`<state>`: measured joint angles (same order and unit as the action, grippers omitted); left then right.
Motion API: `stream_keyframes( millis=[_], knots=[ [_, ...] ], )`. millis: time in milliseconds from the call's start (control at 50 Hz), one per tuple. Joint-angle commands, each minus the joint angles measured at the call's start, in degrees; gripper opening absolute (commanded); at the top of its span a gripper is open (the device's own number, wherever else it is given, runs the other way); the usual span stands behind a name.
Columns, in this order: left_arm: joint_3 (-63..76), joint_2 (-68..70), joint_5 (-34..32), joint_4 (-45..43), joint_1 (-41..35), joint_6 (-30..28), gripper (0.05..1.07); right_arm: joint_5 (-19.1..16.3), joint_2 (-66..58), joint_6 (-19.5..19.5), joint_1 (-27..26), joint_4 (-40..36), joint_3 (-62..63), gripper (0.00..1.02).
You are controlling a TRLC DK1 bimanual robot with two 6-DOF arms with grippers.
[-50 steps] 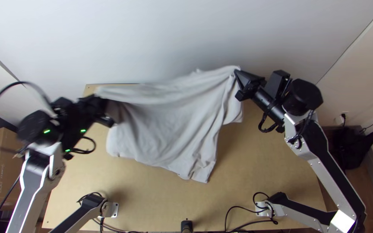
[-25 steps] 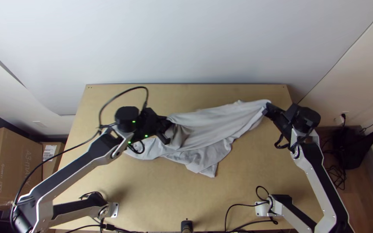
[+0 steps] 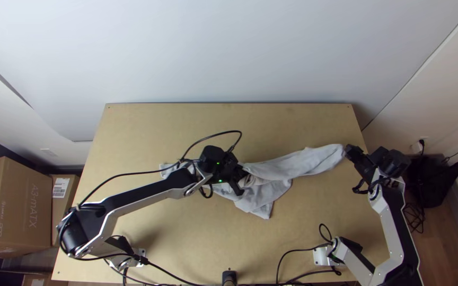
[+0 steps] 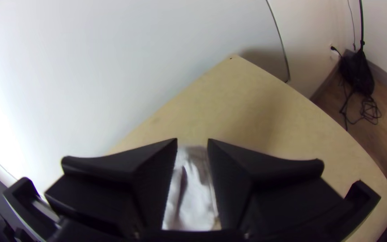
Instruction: Fold the t-shirt
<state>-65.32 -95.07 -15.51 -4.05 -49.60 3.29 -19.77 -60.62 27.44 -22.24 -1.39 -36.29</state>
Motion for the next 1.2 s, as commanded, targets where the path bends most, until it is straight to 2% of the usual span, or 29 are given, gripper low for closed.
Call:
stream_keyframes(
  millis=[0,40,100,140,260,280,340,400,440,540,600,720,800,920,960,1020,1180],
  knots=[
    [-3.76,-4.60,-0.93,-2.27,-1.37,2.51,0.08,-2.29,0.24,0.33,-2.37,-2.57,-3.35,0.61],
    [-4.82,-6.18,-0.93,-2.63,-1.72,2.95,0.08,-2.38,0.15,0.33,-2.81,-4.50,-4.84,0.63],
    [-6.84,-9.00,-0.93,-2.89,-2.43,4.09,0.08,-2.55,-0.11,0.24,-2.90,-7.58,-7.12,0.87],
    [-8.24,-11.02,-0.93,-3.24,-2.87,4.80,0.08,-2.55,-0.55,-0.02,-2.90,-9.69,-8.97,0.96],
    [-10.09,-15.15,-0.31,-5.53,-4.01,5.68,0.10,-2.47,-2.13,0.16,-1.93,-15.57,-15.30,0.98],
    [-10.18,-15.41,-0.22,-5.53,-4.27,5.50,0.17,-2.38,-2.13,0.16,-1.67,-16.45,-16.44,0.98],
    [-10.79,-15.68,0.30,-5.00,-4.71,5.41,0.50,-2.03,-2.05,0.24,0.79,-19.71,-19.87,0.98],
    [-12.82,-15.76,1.01,-2.71,-4.80,5.50,0.73,-0.88,-2.13,0.33,3.17,-22.87,-23.56,0.98],
    [-14.92,-15.68,1.71,0.45,-4.80,5.59,0.82,0.87,-2.31,0.24,5.19,-25.16,-26.72,0.98],
    [-20.99,-14.88,2.59,8.71,-4.10,6.38,0.92,7.20,-2.75,-1.78,12.48,-29.90,-32.61,0.97],
    [-23.27,-13.83,2.59,11.44,-3.13,7.17,0.94,10.37,-2.92,-3.62,17.41,-30.96,-35.07,0.97],
    [-27.49,-11.98,2.59,16.89,-0.58,7.61,0.96,10.63,-4.16,-3.27,23.56,-33.68,-38.41,0.97],
    [-28.11,-10.14,2.59,19.17,1.53,7.52,0.96,10.54,-6.18,0.86,26.28,-39.13,-42.46,0.97],
    [-26.53,-5.92,2.59,22.86,5.13,4.27,0.96,10.37,-12.07,9.03,31.47,-52.31,-50.54,0.97],
    [-25.65,-4.25,2.59,24.01,6.27,3.13,0.96,10.10,-14.26,9.56,32.52,-57.85,-53.79,0.96],
    [-23.45,-1.53,2.59,24.80,8.47,1.28,0.96,10.19,-16.46,9.30,37.36,-63.12,-56.43,0.95],
    [-17.03,5.86,2.59,26.47,13.92,-1.71,0.92,10.45,-19.54,10.09,43.95,-67.96,-57.49,0.96]
  ],
)
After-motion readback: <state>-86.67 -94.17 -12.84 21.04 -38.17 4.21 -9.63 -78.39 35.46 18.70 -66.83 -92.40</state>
